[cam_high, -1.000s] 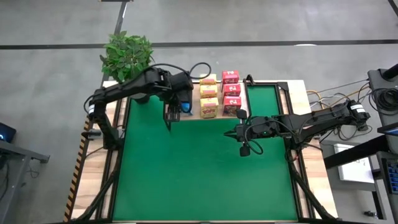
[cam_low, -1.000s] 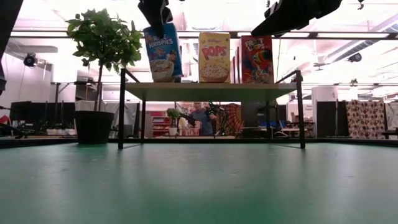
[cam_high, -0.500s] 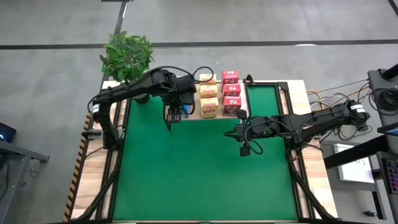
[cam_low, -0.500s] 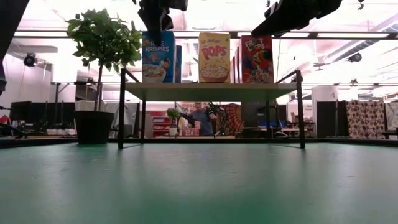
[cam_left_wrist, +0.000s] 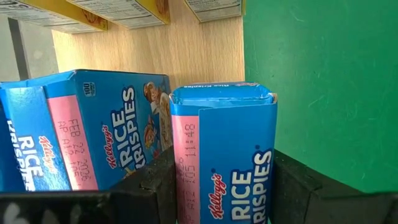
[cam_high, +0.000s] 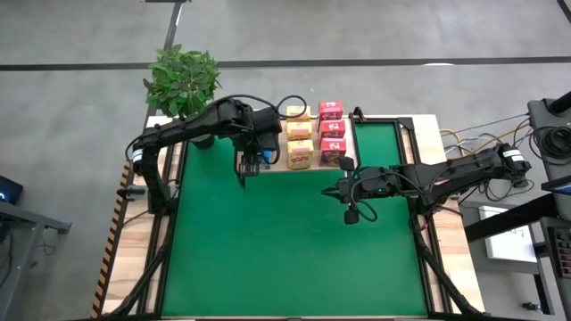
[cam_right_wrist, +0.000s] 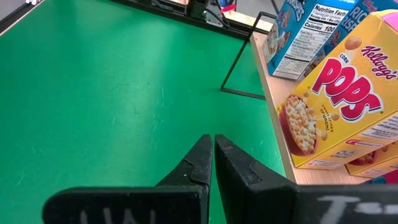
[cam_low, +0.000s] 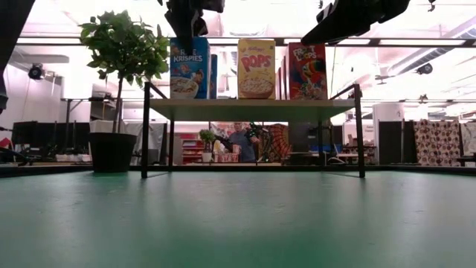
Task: Stack cereal on shelf
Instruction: Put the blue cereal box on the shelf aligned with the other blue cereal boxes
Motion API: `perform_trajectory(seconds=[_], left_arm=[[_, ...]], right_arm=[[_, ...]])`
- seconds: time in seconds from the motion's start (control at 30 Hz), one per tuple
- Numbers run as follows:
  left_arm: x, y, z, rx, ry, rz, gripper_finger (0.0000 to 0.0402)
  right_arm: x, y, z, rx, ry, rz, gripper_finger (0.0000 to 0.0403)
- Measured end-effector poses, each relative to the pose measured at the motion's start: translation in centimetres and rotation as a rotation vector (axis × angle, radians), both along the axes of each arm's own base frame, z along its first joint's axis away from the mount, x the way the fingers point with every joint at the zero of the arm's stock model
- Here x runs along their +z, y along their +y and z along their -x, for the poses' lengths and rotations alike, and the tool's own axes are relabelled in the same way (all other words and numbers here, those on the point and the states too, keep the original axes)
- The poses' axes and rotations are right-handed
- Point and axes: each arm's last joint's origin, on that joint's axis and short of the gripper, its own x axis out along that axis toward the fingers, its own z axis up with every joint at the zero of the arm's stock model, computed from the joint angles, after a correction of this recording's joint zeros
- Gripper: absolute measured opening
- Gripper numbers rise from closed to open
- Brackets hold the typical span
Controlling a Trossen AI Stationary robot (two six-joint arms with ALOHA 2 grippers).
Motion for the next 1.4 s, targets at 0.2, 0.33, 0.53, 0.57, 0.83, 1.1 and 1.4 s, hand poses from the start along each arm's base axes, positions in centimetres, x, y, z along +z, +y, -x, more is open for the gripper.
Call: perform_trajectory(seconds=[0.2, 0.33, 0.53, 0.57, 0.83, 1.1, 1.4], left_arm=[[0.0, 0.0, 0.0, -0.007, -0.004, 0.009, 0.0176], [0.0, 0.0, -0.1, -0.011, -0.012, 0.009, 0.0202], [0.0, 0.0, -0.1, -0.041, -0.008, 0.001, 0.0228], [0.0, 0.0, -0.1, -0.046, -0.008, 0.000, 0.0229], [0.7, -0.1, 0.5, -0.060, -0.026, -0.009, 0.0228], [2.7, -1.1, 2.3, -0.059, -0.095, -0.020, 0.0228], [5.3, -2.5, 5.1, -0.043, -0.198, -0.023, 0.0228]], right_arm=[[0.0, 0.0, 0.0, -0.002, 0.001, -0.005, 0.0009], [0.0, 0.0, 0.0, -0.004, 0.003, -0.008, 0.0009], [-0.1, 0.0, 0.0, -0.005, 0.010, -0.008, 0.0009], [-0.1, 0.0, 0.0, -0.005, 0.010, -0.008, 0.0009], [-0.1, 0.0, 0.0, -0.005, 0.010, -0.008, 0.0009], [-0.1, 0.0, 0.0, -0.005, 0.009, -0.008, 0.0009], [-0.1, 0.0, 0.0, -0.005, 0.006, -0.008, 0.0009]])
